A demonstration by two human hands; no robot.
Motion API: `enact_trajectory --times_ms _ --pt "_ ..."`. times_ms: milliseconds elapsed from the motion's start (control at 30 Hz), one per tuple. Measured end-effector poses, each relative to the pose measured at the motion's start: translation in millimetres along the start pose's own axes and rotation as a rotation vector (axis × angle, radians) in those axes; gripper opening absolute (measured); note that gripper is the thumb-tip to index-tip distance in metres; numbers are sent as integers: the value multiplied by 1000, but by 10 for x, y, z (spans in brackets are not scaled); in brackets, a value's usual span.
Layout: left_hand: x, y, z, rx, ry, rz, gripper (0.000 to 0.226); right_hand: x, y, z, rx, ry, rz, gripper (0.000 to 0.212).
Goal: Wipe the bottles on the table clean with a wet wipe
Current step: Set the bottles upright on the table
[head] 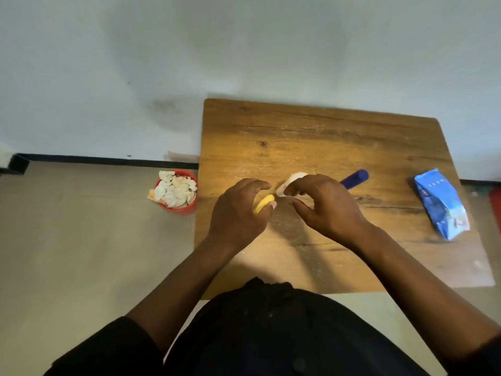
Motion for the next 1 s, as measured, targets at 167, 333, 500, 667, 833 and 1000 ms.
enact_trajectory --times_ms 167,333,500,667,833,1000 --pt "205 297 102 -102 53 200 55 468 -46 -284 -97 64 -203 38" --pt "206 378 107 -98 -44 381 64 824 -68 -442 -138 145 -153 56" --pt "222 422 174 -102 -199 550 48 1008 -25 -424 -163 181 -140 63" --pt "259 461 214 -105 -204 603 25 1140 19 -372 -168 175 -147 54" --pt "494 553 311 -137 -112 567 26 1258 -36 -369 -137 167 -115 34" --pt "900 722 464 -165 45 550 28 1422 -178 -408 -128 209 -85 38"
Point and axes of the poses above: each hand's wrist, its own z-axis towards the middle knuckle, its own y-axis out of the palm, x = y × z, the point moved 6 cm from there along z, towards the middle knuckle, and after that the axes turned 5 degrees about z, right-handed, at the moved point
